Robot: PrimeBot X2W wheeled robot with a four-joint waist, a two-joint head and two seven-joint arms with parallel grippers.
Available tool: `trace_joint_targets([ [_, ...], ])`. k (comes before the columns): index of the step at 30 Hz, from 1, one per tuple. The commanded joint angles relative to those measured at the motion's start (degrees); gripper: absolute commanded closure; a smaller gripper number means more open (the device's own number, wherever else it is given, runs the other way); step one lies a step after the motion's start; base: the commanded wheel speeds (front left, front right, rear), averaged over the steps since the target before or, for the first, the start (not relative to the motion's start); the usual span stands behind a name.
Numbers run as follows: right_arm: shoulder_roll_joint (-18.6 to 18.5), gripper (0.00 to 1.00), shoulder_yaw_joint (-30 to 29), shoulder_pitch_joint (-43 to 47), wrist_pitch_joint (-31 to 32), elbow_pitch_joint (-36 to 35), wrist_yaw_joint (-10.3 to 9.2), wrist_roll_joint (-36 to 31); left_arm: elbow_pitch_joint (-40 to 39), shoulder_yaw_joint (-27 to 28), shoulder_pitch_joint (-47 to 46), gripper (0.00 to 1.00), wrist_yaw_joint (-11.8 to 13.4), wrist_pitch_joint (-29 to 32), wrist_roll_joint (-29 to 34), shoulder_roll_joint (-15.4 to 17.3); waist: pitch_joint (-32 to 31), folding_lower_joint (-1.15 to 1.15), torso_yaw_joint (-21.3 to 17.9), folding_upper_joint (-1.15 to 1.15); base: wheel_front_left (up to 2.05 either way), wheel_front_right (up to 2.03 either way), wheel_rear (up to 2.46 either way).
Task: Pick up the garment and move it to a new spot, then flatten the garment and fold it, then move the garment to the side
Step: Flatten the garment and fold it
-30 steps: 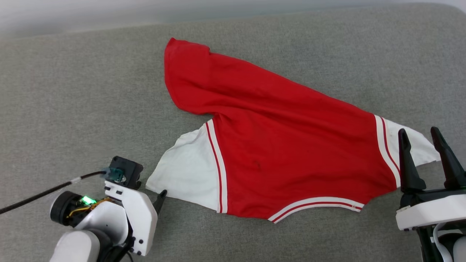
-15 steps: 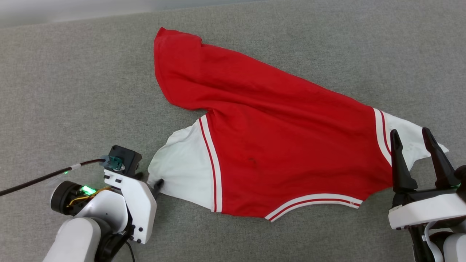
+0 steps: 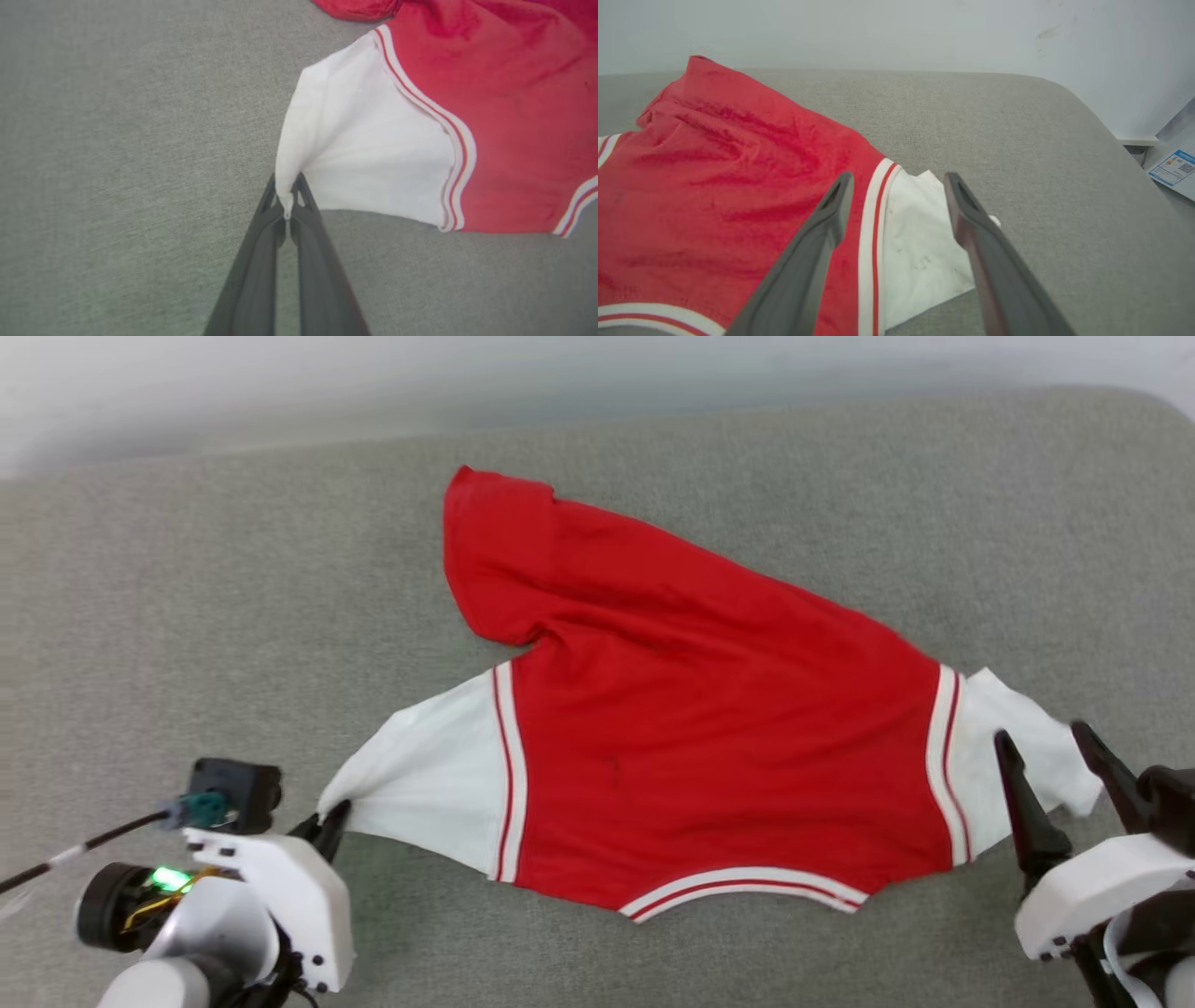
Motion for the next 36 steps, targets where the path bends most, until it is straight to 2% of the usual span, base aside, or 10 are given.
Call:
trace_joint_targets([
  [1,-1.28,0.00,-0.22,1.68,4.40,-0.61,-0.04,0.07,-2.36,1.62,2.09,1.00,0.93,-0.98,-0.63,0.65,-2.02,0.00,1.45,0.00,0.00,0.00,0.00],
  [4,-2.17,0.00,-3.08,3.23,11.41,-1.88,-0.06,-1.58,-6.46,3.65,4.70,1.00,1.81,-1.72,-1.60,1.07,-3.02,0.00,2.45,0.00,0.00,0.00,0.00],
  [7,-1.14,0.00,-5.61,5.01,20.05,-3.06,-0.04,-2.30,-10.62,5.23,6.94,1.00,2.21,-2.39,-2.67,1.38,-3.49,0.00,3.45,0.00,0.00,0.00,0.00],
  [10,-1.46,0.00,-6.42,5.62,27.50,-5.01,-0.05,-1.87,-14.51,6.22,9.01,1.00,1.92,-2.72,-3.84,1.73,-3.49,0.00,4.19,0.00,0.00,0.00,0.00],
  [11,-1.46,0.00,-6.42,5.62,27.50,-5.01,-0.05,-1.87,-14.51,6.22,9.01,1.00,1.92,-2.72,-3.84,1.73,-3.49,0.00,4.19,0.00,0.00,0.00,0.00],
  [13,-1.52,0.00,-6.84,5.89,31.70,-5.20,-0.04,-1.13,-17.62,6.00,10.51,1.00,1.11,-2.60,-4.65,2.15,-3.00,0.00,5.22,0.00,0.00,0.00,0.00],
  [19,-1.44,0.00,-8.21,4.26,33.53,-3.26,-0.05,-1.18,-20.51,5.15,10.49,1.00,0.39,-2.45,-4.76,2.52,-1.68,0.00,6.96,0.00,0.00,0.00,0.00],
  [25,-1.80,0.00,-8.65,1.76,33.41,1.12,-0.05,-2.35,-21.30,4.21,8.92,1.00,-0.16,-2.98,-4.59,2.56,0.23,0.00,8.49,0.00,0.00,0.00,0.00],
  [35,-0.25,0.00,-7.92,0.89,33.85,10.06,-0.05,-2.88,-20.25,3.03,6.79,1.00,-1.07,-3.12,-5.02,2.90,2.23,0.00,9.79,0.00,0.00,0.00,0.00],
  [36,-0.17,0.58,-7.39,1.30,34.26,10.80,-0.04,-2.63,-20.01,2.97,6.76,1.00,-1.15,-3.18,-5.08,2.95,2.10,0.00,9.82,0.00,0.00,0.00,0.00],
])
